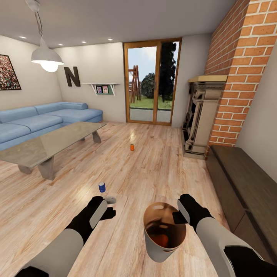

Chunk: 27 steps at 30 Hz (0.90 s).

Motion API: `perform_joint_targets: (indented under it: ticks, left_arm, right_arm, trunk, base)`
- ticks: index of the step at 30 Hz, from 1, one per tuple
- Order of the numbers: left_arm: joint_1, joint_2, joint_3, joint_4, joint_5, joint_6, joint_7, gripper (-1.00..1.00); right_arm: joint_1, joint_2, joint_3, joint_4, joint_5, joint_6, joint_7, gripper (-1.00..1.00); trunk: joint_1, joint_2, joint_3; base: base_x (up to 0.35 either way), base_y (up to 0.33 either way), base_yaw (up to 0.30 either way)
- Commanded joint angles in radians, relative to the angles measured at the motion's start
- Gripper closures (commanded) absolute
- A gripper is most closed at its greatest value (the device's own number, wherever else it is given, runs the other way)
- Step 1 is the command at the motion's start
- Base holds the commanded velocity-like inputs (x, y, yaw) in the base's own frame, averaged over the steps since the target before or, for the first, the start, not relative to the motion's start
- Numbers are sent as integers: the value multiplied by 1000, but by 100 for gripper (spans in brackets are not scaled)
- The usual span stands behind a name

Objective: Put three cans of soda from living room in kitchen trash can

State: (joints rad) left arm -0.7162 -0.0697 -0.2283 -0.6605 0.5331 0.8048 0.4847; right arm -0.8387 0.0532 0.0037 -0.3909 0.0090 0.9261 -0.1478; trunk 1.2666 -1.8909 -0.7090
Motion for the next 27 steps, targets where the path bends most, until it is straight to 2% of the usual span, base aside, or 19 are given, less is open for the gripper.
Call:
perform_joint_targets:
  ticks: [1,10,27]
  left_arm:
    - [0,0,0,0,0,0,0,-100]
    - [4,3,1,2,1,-4,-1,-100]
    - [4,4,-1,56,2,-33,-6,-100]
  right_arm:
    - [0,0,-2,0,-16,-2,5,100]
    - [0,2,-1,-1,-15,-12,6,100]
    - [2,-2,1,-2,-8,-23,6,100]
  trunk:
    - [0,0,0]
    - [0,0,0]
    - [0,0,0]
  base:
    - [0,0,0]
    - [0,0,0]
    - [0,0,0]
